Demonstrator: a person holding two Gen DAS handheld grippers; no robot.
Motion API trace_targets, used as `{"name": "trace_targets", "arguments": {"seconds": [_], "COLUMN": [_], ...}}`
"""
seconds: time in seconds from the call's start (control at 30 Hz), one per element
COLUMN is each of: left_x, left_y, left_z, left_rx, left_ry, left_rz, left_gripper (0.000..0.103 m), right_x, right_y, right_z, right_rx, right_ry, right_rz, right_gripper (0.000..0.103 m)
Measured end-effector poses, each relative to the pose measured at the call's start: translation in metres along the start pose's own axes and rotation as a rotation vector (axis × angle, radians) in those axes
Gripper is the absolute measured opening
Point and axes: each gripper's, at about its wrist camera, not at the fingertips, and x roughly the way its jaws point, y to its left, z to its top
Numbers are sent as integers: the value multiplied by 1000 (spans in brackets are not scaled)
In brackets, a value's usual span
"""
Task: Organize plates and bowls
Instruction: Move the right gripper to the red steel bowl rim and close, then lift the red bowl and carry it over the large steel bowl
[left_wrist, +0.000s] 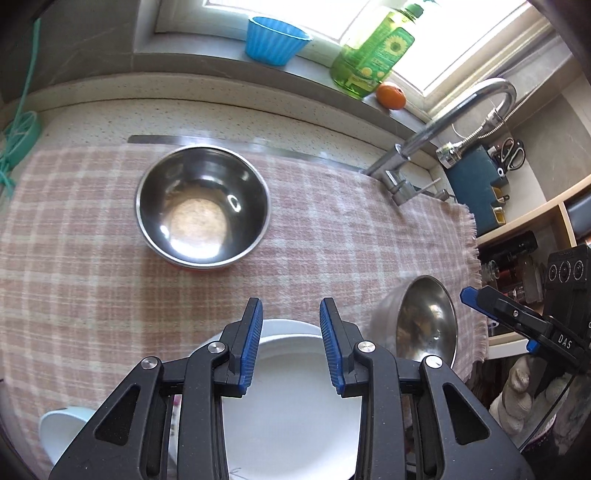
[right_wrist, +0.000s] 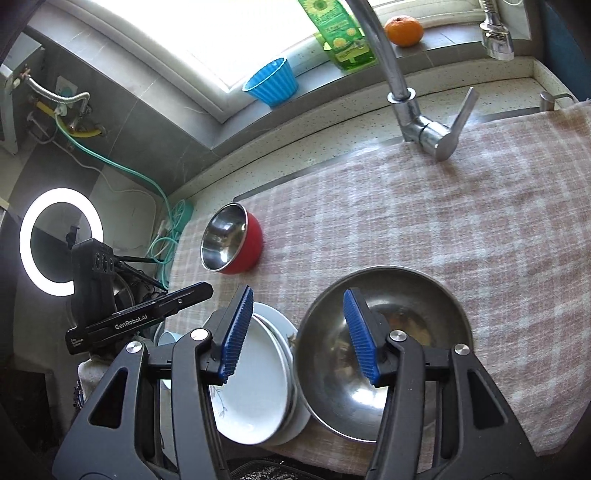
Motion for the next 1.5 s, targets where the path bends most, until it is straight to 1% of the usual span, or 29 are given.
{"name": "trace_targets", "arguments": {"seconds": [0.13,0.23,0.47,0.57,0.7,0.83,0.9,1.07,1.23,1.4,1.5], "left_x": [-10,-15,-17,-12,-4,2,6,15,23,26,29], "left_y": [27,44,75,86,99,103,102,103,104,102,101], "left_z": [11,19,40,48,57,62,65,68,68,70,70], "left_rx": [-43,-69,-117,-133,-152,-154,-149,-150,-149,-133,-127], "left_ry": [-32,-52,-79,-74,-57,-45,-39,-20,-5,0,3], "left_rz": [27,41,71,78,80,80,82,80,80,82,82], "left_gripper": [30,30,30,30,30,30,30,30,30,30,29], "right_x": [17,29,63,79,101,121,129,147,162,170,174], "right_y": [19,29,40,47,58,62,63,64,59,57,57], "right_z": [3,8,23,29,35,40,42,45,47,48,49], "right_rx": [-13,-24,27,30,7,8,8,17,43,41,34], "right_ry": [13,17,66,89,107,128,139,162,187,197,200], "right_rz": [24,18,57,71,53,43,44,39,26,19,10], "right_gripper": [53,53,53,53,53,53,49,44,34,26,20]}}
